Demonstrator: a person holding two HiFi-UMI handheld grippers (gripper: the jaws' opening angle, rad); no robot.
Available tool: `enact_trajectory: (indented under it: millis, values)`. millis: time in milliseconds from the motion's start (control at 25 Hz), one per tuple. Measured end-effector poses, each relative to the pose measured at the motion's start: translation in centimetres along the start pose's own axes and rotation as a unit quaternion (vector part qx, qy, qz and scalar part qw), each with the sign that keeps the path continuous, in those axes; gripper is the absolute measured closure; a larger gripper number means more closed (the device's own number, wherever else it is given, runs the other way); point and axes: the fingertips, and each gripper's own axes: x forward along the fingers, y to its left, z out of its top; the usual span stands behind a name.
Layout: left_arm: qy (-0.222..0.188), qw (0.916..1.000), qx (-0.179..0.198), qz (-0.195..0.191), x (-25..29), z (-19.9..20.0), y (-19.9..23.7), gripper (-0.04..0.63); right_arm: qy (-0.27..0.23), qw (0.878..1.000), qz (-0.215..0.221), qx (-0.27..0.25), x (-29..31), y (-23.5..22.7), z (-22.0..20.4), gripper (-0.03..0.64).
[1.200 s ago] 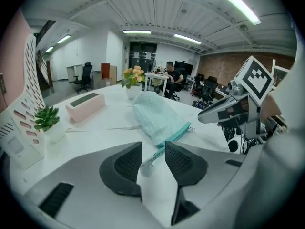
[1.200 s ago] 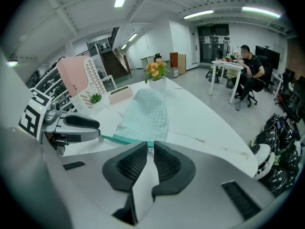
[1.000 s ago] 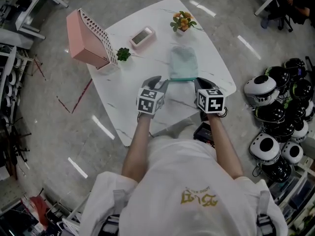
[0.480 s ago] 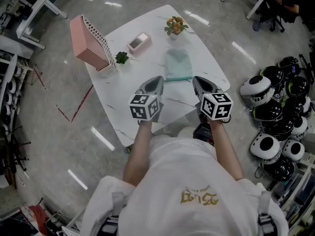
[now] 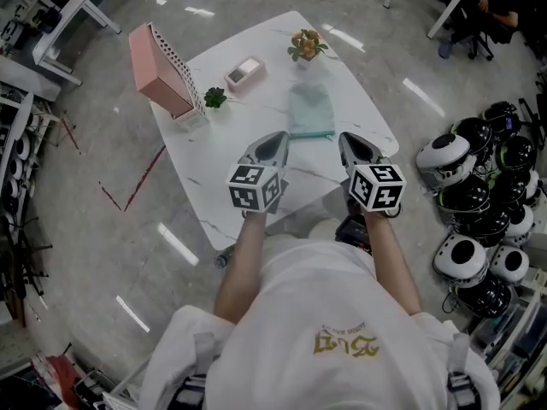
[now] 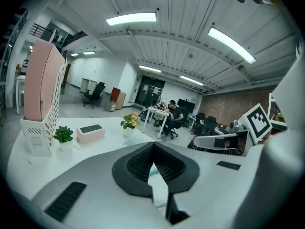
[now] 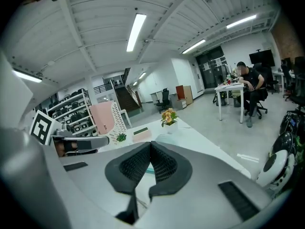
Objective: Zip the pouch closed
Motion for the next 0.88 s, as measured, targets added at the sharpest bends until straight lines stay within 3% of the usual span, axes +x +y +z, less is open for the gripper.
enact_trajectory:
  millis: [880]
  values:
    - [0.005,1.0000,0.001,0.006,-0.76,-0.80,-0.37,0.578,0.009,1.000,0.001,0.000,-0.81,0.06,-0.94,0.604]
